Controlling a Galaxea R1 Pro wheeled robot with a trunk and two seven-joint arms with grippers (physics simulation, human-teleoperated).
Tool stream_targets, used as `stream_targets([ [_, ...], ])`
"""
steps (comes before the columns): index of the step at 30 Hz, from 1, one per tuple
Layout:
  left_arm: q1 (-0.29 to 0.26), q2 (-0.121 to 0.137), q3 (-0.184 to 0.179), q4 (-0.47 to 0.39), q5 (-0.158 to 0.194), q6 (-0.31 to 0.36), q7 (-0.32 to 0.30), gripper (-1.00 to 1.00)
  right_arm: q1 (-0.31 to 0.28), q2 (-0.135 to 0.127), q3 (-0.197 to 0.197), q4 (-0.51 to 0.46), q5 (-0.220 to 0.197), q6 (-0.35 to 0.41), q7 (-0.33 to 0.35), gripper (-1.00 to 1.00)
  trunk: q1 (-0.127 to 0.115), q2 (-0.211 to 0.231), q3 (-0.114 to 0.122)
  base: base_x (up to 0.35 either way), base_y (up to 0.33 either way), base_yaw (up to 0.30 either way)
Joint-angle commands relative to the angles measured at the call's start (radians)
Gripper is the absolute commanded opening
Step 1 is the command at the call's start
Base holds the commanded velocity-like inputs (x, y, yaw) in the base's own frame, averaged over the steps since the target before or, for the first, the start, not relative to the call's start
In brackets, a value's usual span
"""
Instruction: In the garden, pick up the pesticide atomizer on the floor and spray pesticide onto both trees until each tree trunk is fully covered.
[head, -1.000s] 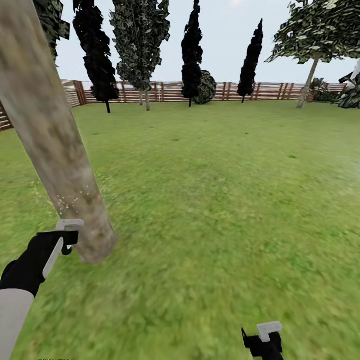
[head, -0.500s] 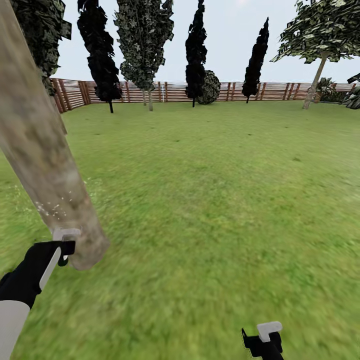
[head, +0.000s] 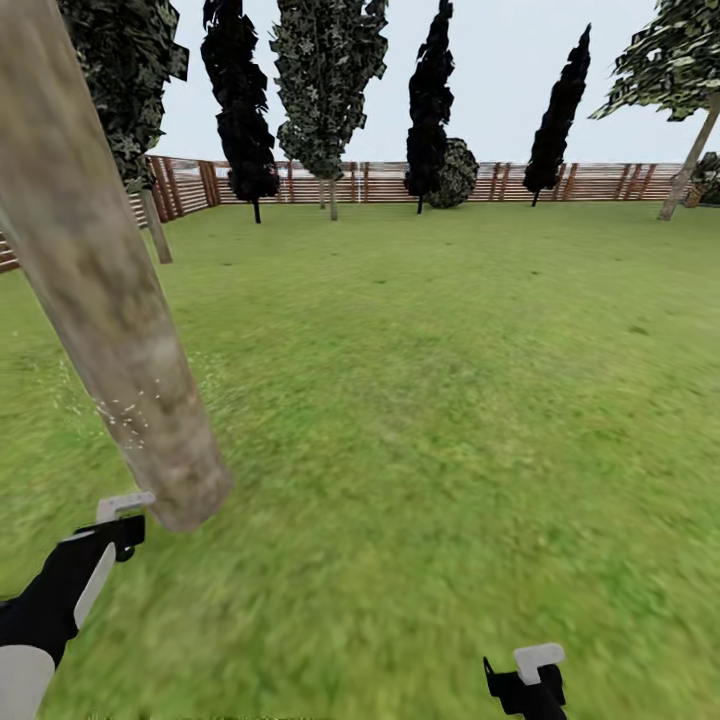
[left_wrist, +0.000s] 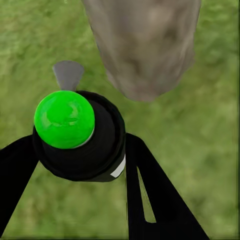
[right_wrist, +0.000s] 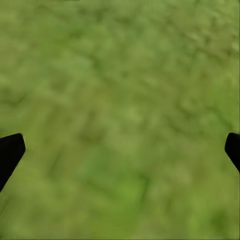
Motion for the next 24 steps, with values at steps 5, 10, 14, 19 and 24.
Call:
stream_targets([
  [5,-0.001,-0.034,-0.006,0.152,-0.009,-0.133,-0.002,-1.0,0.0,0.0,0.0,0.0,0.0,0.0,0.0,1.0,0.0,0.0,-0.002,0.0,0.0,0.229],
  [10,0.0,-0.036,-0.006,0.176,-0.011,-0.185,-0.001,-1.0,0.0,0.0,0.0,0.0,0.0,0.0,0.0,1.0,0.0,0.0,-0.002,0.064,-0.086,0.025],
  [14,0.0,-0.036,-0.002,0.179,-0.009,-0.186,-0.001,-1.0,0.0,0.0,0.0,0.0,0.0,0.0,0.0,1.0,0.0,0.0,-0.002,0.167,-0.226,0.0],
  [19,0.0,-0.038,0.0,0.179,-0.008,-0.185,0.001,-1.0,0.0,0.0,0.0,0.0,0.0,0.0,0.0,1.0,0.0,0.0,-0.002,0.203,-0.221,0.0],
  [24,0.0,-0.038,0.008,0.171,-0.008,-0.186,0.002,-1.0,0.0,0.0,0.0,0.0,0.0,0.0,0.0,1.0,0.0,0.0,-0.002,0.27,-0.163,0.003],
])
